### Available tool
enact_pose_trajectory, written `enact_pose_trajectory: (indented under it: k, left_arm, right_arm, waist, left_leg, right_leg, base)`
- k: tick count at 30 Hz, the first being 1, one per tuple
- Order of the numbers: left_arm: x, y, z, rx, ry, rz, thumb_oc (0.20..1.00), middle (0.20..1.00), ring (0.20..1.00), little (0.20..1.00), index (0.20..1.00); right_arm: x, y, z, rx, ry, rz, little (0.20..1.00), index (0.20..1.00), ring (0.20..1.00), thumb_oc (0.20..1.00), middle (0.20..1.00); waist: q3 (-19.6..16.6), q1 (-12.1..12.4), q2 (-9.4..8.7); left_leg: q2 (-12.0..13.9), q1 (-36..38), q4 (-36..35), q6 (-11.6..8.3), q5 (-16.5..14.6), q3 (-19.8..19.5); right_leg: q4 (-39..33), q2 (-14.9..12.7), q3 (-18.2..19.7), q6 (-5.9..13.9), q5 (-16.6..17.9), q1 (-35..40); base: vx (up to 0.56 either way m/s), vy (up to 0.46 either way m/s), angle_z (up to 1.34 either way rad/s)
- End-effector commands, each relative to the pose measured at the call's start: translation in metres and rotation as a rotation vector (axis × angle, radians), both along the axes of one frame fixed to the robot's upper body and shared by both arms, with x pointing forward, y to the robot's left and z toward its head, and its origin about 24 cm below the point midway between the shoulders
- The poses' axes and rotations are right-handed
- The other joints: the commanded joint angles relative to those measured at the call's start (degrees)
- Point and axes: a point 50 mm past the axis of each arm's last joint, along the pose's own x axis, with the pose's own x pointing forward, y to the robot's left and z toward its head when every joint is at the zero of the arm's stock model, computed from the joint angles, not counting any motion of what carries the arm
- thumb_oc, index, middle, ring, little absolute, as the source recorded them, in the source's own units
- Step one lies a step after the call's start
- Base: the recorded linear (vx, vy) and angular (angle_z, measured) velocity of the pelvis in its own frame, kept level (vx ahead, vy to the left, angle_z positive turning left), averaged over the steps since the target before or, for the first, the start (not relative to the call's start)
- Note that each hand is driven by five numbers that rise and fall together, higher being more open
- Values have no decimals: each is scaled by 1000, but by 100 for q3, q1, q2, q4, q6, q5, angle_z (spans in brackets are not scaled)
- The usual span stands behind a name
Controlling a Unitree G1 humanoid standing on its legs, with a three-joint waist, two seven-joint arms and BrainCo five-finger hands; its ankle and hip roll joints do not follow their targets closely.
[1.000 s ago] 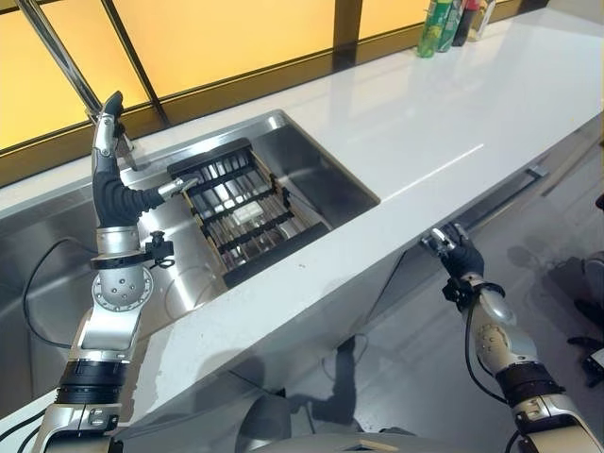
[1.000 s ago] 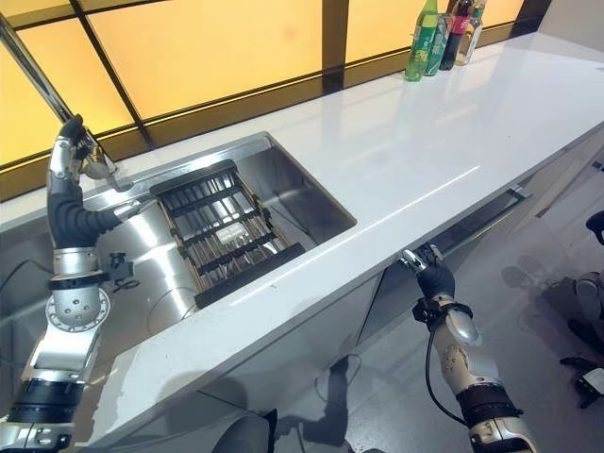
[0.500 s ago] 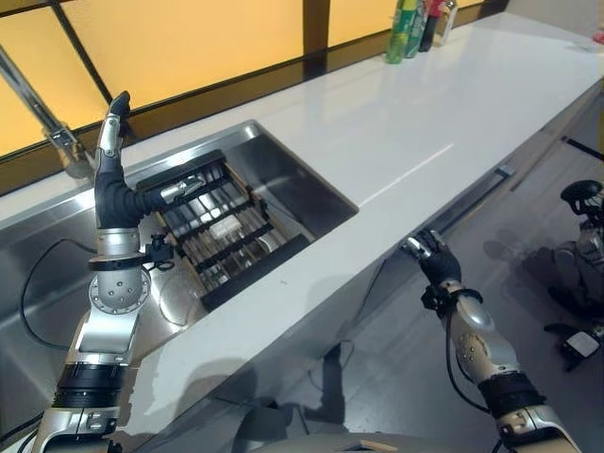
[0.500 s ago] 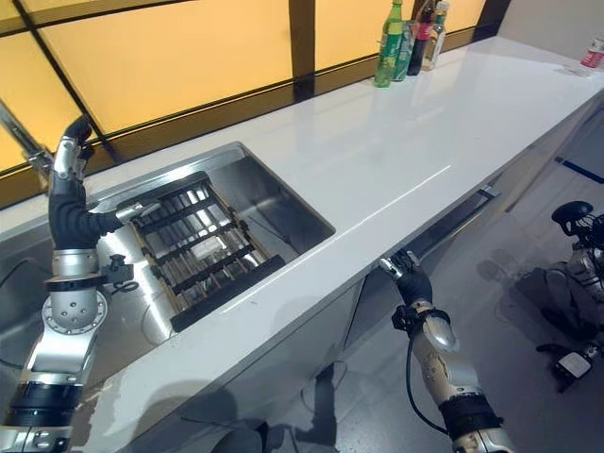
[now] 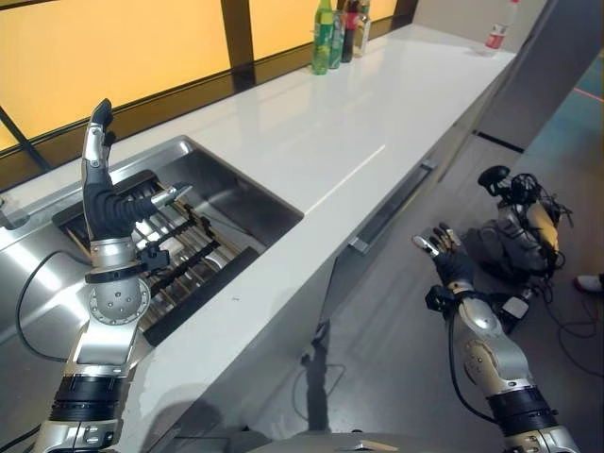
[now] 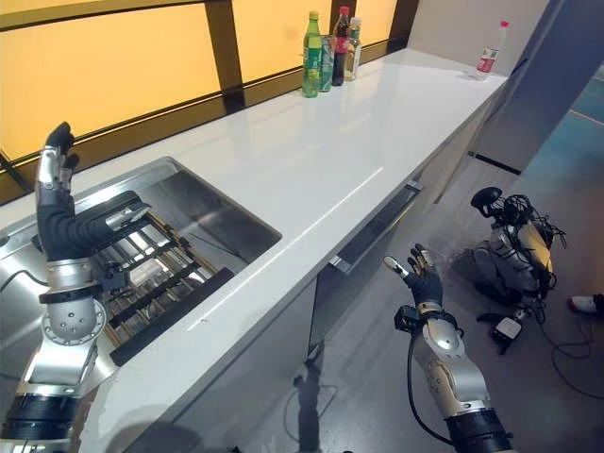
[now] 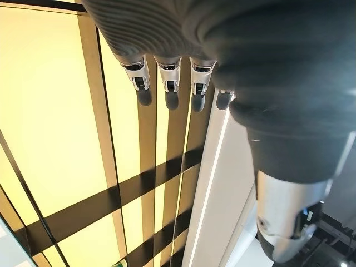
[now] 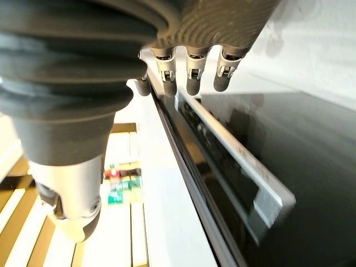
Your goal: Pick up plates and place into dishwasher.
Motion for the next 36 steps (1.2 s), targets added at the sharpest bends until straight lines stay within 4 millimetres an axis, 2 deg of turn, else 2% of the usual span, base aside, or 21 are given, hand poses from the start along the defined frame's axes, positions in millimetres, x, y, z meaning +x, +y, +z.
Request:
enact_pose_trajectory:
  k: [1, 2, 3, 7, 9, 10, 14, 16, 18, 19, 21, 23, 25, 26, 27, 28, 29, 30, 31, 33, 36]
  left_arm:
    - [-4, 1, 12, -65, -89, -2, 1000, 1000, 1000, 1000, 1000]
    - [-2, -1, 11, -77, -90, -11, 1000, 1000, 1000, 1000, 1000]
    - [-1, -3, 10, -91, -93, -24, 1000, 1000, 1000, 1000, 1000]
    - [7, -9, 6, -162, -84, -46, 1000, 1000, 1000, 1000, 1000]
    - [7, -12, 7, -123, -100, -38, 1000, 1000, 1000, 1000, 1000]
    - [7, -13, 9, -118, -105, -56, 1000, 1000, 1000, 1000, 1000]
    - [11, -14, 9, -162, -79, -91, 1000, 1000, 1000, 1000, 1000]
    - [14, -16, 9, -190, -69, -102, 1000, 1000, 1000, 1000, 1000]
    - [18, -20, 9, -204, -60, -121, 1000, 1000, 1000, 1000, 1000]
    - [20, -26, 10, -198, -61, -140, 1000, 1000, 1000, 1000, 1000]
    - [21, -31, 11, -198, -58, -161, 1000, 1000, 1000, 1000, 1000]
    - [22, -36, 12, -196, -53, -182, 1000, 1000, 1000, 1000, 1000]
    - [25, -43, 14, -200, -50, -224, 1000, 1000, 1000, 1000, 1000]
    - [27, -46, 15, -206, -44, -240, 1000, 1000, 1000, 1000, 1000]
    - [29, -48, 15, -209, -42, -247, 1000, 1000, 1000, 1000, 1000]
    - [31, -53, 15, -205, -40, -256, 1000, 1000, 1000, 1000, 1000]
    - [31, -57, 14, -207, -38, -267, 1000, 1000, 1000, 1000, 1000]
    - [31, -60, 13, -213, -30, -276, 1000, 1000, 1000, 1000, 1000]
    - [31, -63, 10, -218, -13, -287, 1000, 1000, 1000, 1000, 1000]
    - [30, -67, 7, -222, -5, -293, 1000, 1000, 1000, 1000, 1000]
    - [34, -75, 0, -269, 47, -301, 1000, 1000, 1000, 1000, 1000]
  right_arm:
    - [10, 1, 72, -130, -338, 8, 1000, 1000, 1000, 1000, 1000]
    - [11, 4, 80, -150, -378, 18, 1000, 1000, 1000, 1000, 1000]
    - [12, 7, 89, -169, -426, 40, 1000, 1000, 1000, 1000, 1000]
    - [14, 23, 121, -249, -593, 150, 1000, 1000, 1000, 1000, 1000]
    - [14, 29, 132, -265, -646, 189, 1000, 1000, 1000, 1000, 1000]
    - [13, 32, 138, -277, -676, 215, 1000, 1000, 1000, 1000, 1000]
    - [11, 39, 150, -277, -742, 261, 1000, 1000, 1000, 1000, 1000]
    - [12, 44, 152, -271, -759, 265, 1000, 1000, 1000, 1000, 1000]
    - [13, 50, 150, -273, -764, 270, 1000, 1000, 1000, 1000, 1000]
    - [13, 54, 148, -259, -760, 270, 1000, 1000, 1000, 1000, 1000]
    - [11, 56, 145, -251, -758, 285, 1000, 1000, 1000, 1000, 1000]
    - [11, 57, 141, -234, -751, 284, 1000, 1000, 1000, 1000, 1000]
    - [10, 51, 139, -237, -751, 264, 1000, 1000, 1000, 1000, 1000]
    - [9, 47, 136, -238, -750, 255, 1000, 1000, 1000, 1000, 1000]
    - [11, 45, 135, -235, -751, 257, 1000, 1000, 1000, 1000, 1000]
    - [13, 45, 135, -234, -750, 253, 1000, 1000, 1000, 1000, 1000]
    - [14, 44, 134, -241, -749, 247, 1000, 1000, 1000, 1000, 1000]
    - [14, 44, 133, -245, -747, 244, 1000, 1000, 1000, 1000, 1000]
    - [14, 42, 133, -247, -737, 239, 1000, 1000, 1000, 1000, 1000]
    - [16, 41, 133, -240, -733, 246, 1000, 1000, 1000, 1000, 1000]
    - [25, 47, 133, -226, -704, 259, 1000, 1000, 1000, 1000, 1000]
  waist:
    - [-222, 40, 164]
    - [-212, 27, 160]
    - [-203, -25, 140]
    - [-205, -149, 117]
    - [-215, -155, 115]
    - [-244, -134, 103]
    - [-316, 47, 34]
    - [-319, 148, -3]
    - [-298, 206, -31]
    - [-262, 255, -32]
    - [-241, 287, 5]
    - [-199, 293, -4]
    - [-155, 191, -44]
    - [-169, 179, -107]
    - [-176, 166, -149]
    - [-177, 133, -204]
    - [-157, 48, -230]
    - [-135, 4, -232]
    - [-129, 16, -208]
    - [-162, 95, -243]
    - [-284, 168, -244]
  left_leg:
    - [586, -442, 111, -121, 407, 38]
    - [556, -546, 305, -120, 433, 170]
    - [566, -661, 609, -117, 429, 473]
    - [806, -826, 1202, -142, 624, 1409]
    - [816, -784, 1159, -117, 598, 1538]
    - [764, -717, 1070, -77, 486, 1571]
    - [322, -655, 1019, 102, -17, 1344]
    - [80, -601, 1029, 253, -245, 1199]
    - [-152, -541, 980, 412, -346, 1076]
    - [-321, -446, 880, 545, -389, 963]
    - [-452, -363, 723, 677, -398, 867]
    - [-552, -255, 560, 713, -375, 735]
    - [-650, -266, 525, 702, -339, 492]
    - [-750, -331, 568, 682, -338, 322]
    - [-799, -348, 569, 660, -340, 218]
    - [-838, -330, 526, 622, -374, 112]
    - [-863, -298, 469, 628, -423, -12]
    - [-867, -283, 443, 657, -461, -87]
    - [-838, -277, 418, 660, -445, -178]
    - [-808, -237, 312, 614, -406, -219]
    - [-725, -242, 153, 522, -275, -294]
  right_leg:
    - [434, -187, 92, -64, -352, -223]
    - [432, -184, 16, -95, -360, -209]
    - [449, -201, -141, -143, -366, -214]
    - [565, -306, -659, -224, -400, -183]
    - [605, -380, -745, -193, -407, -158]
    - [641, -455, -785, -158, -405, -155]
    - [912, -732, -817, -22, -467, -128]
    - [1239, -900, -791, 105, -474, -153]
    - [1598, -1045, -753, 178, -353, -224]
    - [2122, -1163, -676, 233, -160, -365]
    - [2747, -1179, -557, 272, 13, -574]
    - [3048, -1115, -297, 283, 246, -757]
    - [2409, -523, -16, 134, -270, -703]
    - [1888, -373, 58, 57, -415, -596]
    - [1532, -380, 92, 47, -391, -518]
    - [1043, -445, 225, 91, -219, -528]
    - [830, -403, 549, 167, -8, -630]
    - [932, -342, 795, 202, 73, -738]
    - [909, -248, 855, 179, -91, -696]
    - [641, -285, 593, 158, -75, -537]
    - [250, -274, 515, 167, 95, -403]
  base:
    - [-59, 23, 0]
    - [-85, 34, 7]
    - [-83, 45, 18]
    - [-7, 142, 69]
    - [82, 190, 66]
    - [137, 212, 54]
    - [176, 213, 59]
    - [151, 186, 62]
    - [117, 155, 41]
    - [118, 166, 47]
    - [125, 145, 83]
    - [100, 23, 76]
    - [112, -92, 74]
    - [113, -128, 94]
    - [96, -178, 89]
    - [90, -192, 77]
    - [69, -194, 77]
    - [49, -151, 84]
    - [0, -138, 74]
    - [-33, -147, 34]
    - [-39, -128, 27]
